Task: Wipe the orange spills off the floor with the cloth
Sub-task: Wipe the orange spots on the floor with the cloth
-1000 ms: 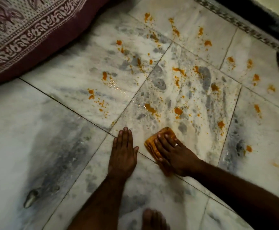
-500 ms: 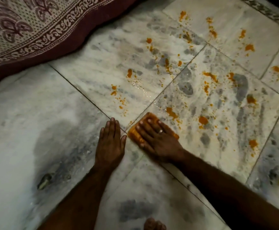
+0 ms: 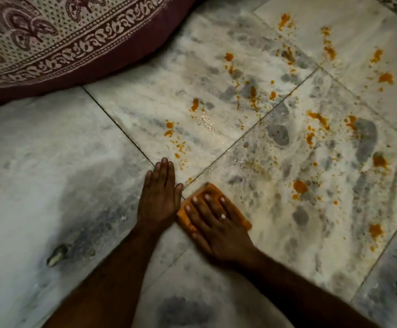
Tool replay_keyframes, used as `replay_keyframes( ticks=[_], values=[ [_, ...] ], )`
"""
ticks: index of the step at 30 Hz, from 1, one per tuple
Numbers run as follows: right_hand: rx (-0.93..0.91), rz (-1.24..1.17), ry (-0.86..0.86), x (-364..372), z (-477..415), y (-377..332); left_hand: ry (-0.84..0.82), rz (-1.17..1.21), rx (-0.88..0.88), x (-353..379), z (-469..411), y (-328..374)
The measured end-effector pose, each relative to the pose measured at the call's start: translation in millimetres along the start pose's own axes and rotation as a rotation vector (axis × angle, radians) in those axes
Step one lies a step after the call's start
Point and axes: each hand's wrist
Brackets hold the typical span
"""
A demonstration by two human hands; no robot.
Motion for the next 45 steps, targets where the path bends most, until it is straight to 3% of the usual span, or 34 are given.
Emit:
replay_keyframes(
  ticks=[3, 7, 12, 14, 16, 19, 24, 29, 31, 33, 36, 38, 41, 45],
  values=[
    [0.03, 0.015, -0.054, -6.1, -50.3, 33.4, 0.035, -0.008, -0.106, -5.5, -11.9, -5.9],
    [0.223, 0.006, -0.123, -17.6, -67.4, 73.4, -0.006, -0.024, -0.093, -9.8, -20.2, -14.5],
    [0.569, -0.034, 0.005, -9.4, -11.7, 58.7, -0.038, 0.044, -0.114, -13.6, -18.2, -17.3],
    [0.464, -0.04, 0.016, -5.1, 5.3, 31.7, -0.03, 0.061, -0.143, -16.9, -22.4, -23.7],
    [0.222, -0.053, 0.024, -4.9, -2.3, 18.4, -0.024, 0.064, -0.181, -20.7, -27.8, -29.6],
    [-0.023, -0.01, 0.036, -2.7, -54.7, 30.3, -0.017, 0.069, -0.171, -19.6, -36.6, -32.2],
    [0.142, 0.031, -0.072, -18.5, -138.6, 80.7, 0.011, 0.029, -0.14, -10.8, -52.1, -37.9],
    [0.45, 0.013, 0.036, -13.6, -81.0, 79.0, 0.043, 0.039, -0.141, -12.4, -76.7, -38.8],
    [0.421, 0.037, 0.065, -5.7, -55.3, 50.6, 0.06, 0.042, -0.14, -15.4, -88.0, -40.7],
    [0.272, 0.03, 0.082, -1.3, -53.8, 27.3, 0.079, 0.038, -0.14, -18.3, -96.2, -43.3],
    [-0.002, 0.001, 0.085, 1.1, -93.1, 21.5, 0.094, 0.048, -0.139, -18.2, -101.2, -46.2],
    [-0.081, -0.014, 0.085, -1.2, -130.9, 32.6, 0.109, 0.047, -0.15, -16.6, -105.2, -50.1],
    [-0.031, -0.004, 0.066, -6.4, -173.0, 56.4, 0.121, 0.039, -0.168, -20.0, -117.4, -64.5],
    [0.211, 0.023, -0.004, -13.0, -182.3, 86.8, 0.092, -0.011, -0.099, -24.5, -126.4, -74.1]
  ],
)
Point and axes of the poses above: each hand's wrist, its own z-axis away from the middle knuckle, its own x-axis out of the palm, y = z × x, and after that the axes turned 1 degree about z, right-handed
